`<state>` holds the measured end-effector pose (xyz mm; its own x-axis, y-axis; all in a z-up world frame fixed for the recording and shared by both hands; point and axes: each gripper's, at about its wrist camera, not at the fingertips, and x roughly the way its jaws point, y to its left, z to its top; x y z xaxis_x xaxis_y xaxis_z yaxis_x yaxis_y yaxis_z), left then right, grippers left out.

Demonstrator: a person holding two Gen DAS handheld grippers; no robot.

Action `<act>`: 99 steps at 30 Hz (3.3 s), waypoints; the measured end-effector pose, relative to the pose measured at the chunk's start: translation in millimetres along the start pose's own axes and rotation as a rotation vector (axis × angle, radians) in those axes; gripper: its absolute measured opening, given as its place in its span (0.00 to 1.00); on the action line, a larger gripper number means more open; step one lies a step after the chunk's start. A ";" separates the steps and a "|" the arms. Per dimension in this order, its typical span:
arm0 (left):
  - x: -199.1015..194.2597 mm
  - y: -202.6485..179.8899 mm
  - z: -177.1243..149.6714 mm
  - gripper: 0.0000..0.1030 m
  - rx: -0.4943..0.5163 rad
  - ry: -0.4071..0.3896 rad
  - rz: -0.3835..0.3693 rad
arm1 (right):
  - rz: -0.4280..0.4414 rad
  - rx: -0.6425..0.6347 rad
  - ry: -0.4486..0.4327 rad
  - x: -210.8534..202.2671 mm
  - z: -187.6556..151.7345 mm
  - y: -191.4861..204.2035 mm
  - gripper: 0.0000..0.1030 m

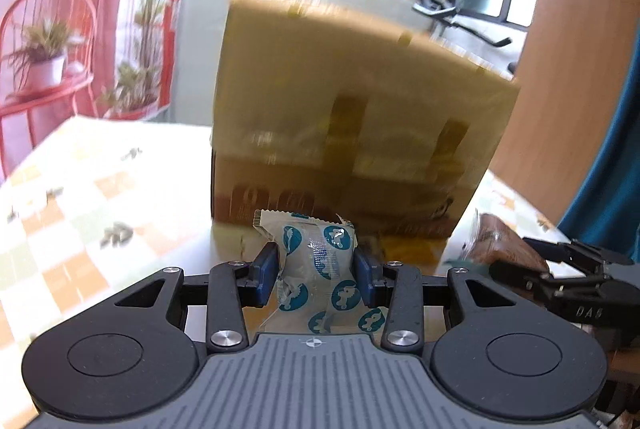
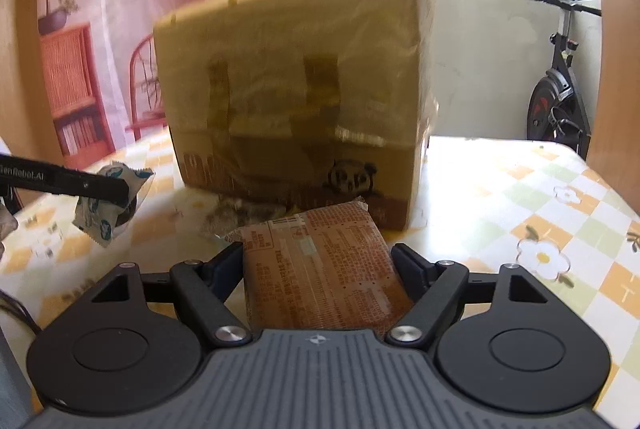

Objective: Organize snacks
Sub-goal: 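Lift both packs and carry them over the floor box, then open both grippers to drop the white dotted and pink bread packs into the box, then move both tools back to the remaining snacks in front of the table box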

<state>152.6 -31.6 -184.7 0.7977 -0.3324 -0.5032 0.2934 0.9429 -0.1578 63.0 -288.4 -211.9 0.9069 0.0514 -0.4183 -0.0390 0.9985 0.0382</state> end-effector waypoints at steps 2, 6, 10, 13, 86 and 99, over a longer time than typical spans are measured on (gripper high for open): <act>-6.2 -1.5 14.5 0.42 0.024 -0.031 -0.012 | 0.007 0.011 -0.041 -7.5 13.1 -0.2 0.78; -16.7 -5.4 54.7 0.42 0.065 -0.111 -0.027 | 0.033 -0.014 -0.132 -21.8 49.0 5.0 0.78; -18.7 -6.6 96.7 0.42 0.064 -0.180 -0.052 | 0.055 -0.053 -0.211 -30.0 89.9 10.2 0.78; -13.5 -12.6 124.3 0.42 0.078 -0.216 -0.063 | 0.079 -0.039 -0.259 -32.0 119.0 10.3 0.78; -31.0 43.4 104.4 0.56 0.009 -0.047 0.059 | -0.064 0.132 -0.034 2.1 140.1 24.8 0.84; -14.4 33.0 27.3 0.56 -0.031 0.100 0.029 | -0.058 0.071 0.079 14.5 68.8 40.7 0.79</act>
<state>165.2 3.7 -159.5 0.7489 -0.3023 -0.5897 0.2530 0.9529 -0.1671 103.4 -248.3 -154.0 0.8706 -0.0020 -0.4921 0.0448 0.9961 0.0754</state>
